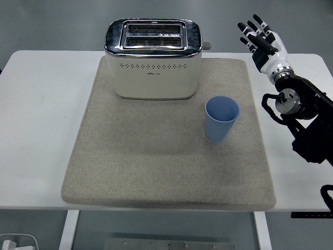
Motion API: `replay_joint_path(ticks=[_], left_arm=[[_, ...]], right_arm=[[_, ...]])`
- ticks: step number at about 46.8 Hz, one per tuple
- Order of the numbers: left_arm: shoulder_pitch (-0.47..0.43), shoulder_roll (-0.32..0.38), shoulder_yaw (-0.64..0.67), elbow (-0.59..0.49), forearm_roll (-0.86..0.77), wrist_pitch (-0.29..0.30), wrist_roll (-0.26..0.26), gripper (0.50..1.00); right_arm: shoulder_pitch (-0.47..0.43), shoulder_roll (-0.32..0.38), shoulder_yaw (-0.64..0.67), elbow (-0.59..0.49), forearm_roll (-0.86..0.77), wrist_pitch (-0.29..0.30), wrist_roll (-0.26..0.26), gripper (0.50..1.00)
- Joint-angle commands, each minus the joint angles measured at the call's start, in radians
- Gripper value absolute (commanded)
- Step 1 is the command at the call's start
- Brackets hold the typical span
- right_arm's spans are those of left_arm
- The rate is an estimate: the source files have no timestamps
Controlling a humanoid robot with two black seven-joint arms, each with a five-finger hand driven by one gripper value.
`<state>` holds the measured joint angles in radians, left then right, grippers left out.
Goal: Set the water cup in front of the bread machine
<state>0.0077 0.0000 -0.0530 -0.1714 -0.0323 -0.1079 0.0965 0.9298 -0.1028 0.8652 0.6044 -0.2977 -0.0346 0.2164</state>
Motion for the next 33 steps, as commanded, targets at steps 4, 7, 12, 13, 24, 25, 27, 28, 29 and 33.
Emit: replay_joint_path(ticks=[4, 7, 12, 13, 24, 25, 27, 28, 29, 33], left_arm=[[0.000, 0.000, -0.001, 0.000, 0.000, -0.001, 0.005, 1.000], [0.000, 0.000, -0.001, 0.000, 0.000, -0.001, 0.005, 1.000], [0.000, 0.000, 0.001, 0.003, 0.000, -0.001, 0.003, 1.000], [-0.002, 0.000, -0.001, 0.003, 0.000, -0.001, 0.003, 1.000], [-0.005, 0.000, 0.001, 0.016, -0.003, 0.008, 0.000, 1.000], [-0.005, 0.000, 0.001, 0.018, -0.003, 0.008, 0.000, 1.000], [-0.008, 0.000, 0.001, 0.019, -0.003, 0.011, 0.003, 1.000], [-0.008, 0.000, 0.001, 0.020, -0.003, 0.011, 0.000, 1.000], [-0.009, 0.000, 0.001, 0.020, -0.003, 0.011, 0.000, 1.000], [-0.009, 0.000, -0.001, 0.018, -0.003, 0.011, 0.000, 1.000]], right_arm=[[0.001, -0.002, 0.000, 0.000, 0.000, -0.001, 0.001, 0.926], [0.001, -0.002, 0.000, 0.000, 0.000, -0.001, 0.001, 0.924], [0.001, -0.003, -0.002, 0.000, -0.001, 0.005, 0.000, 0.924], [0.000, -0.005, -0.003, 0.000, -0.001, 0.009, 0.000, 0.926], [-0.014, -0.009, -0.014, 0.003, -0.001, 0.024, 0.000, 0.928], [-0.017, -0.011, -0.012, 0.003, -0.001, 0.024, 0.000, 0.928], [-0.020, -0.012, -0.012, 0.005, -0.001, 0.024, 0.000, 0.928], [-0.020, -0.012, -0.012, 0.005, -0.001, 0.024, 0.000, 0.928], [-0.020, -0.012, -0.012, 0.005, -0.001, 0.024, 0.000, 0.928], [-0.023, -0.014, -0.012, 0.005, -0.001, 0.022, 0.000, 0.928]])
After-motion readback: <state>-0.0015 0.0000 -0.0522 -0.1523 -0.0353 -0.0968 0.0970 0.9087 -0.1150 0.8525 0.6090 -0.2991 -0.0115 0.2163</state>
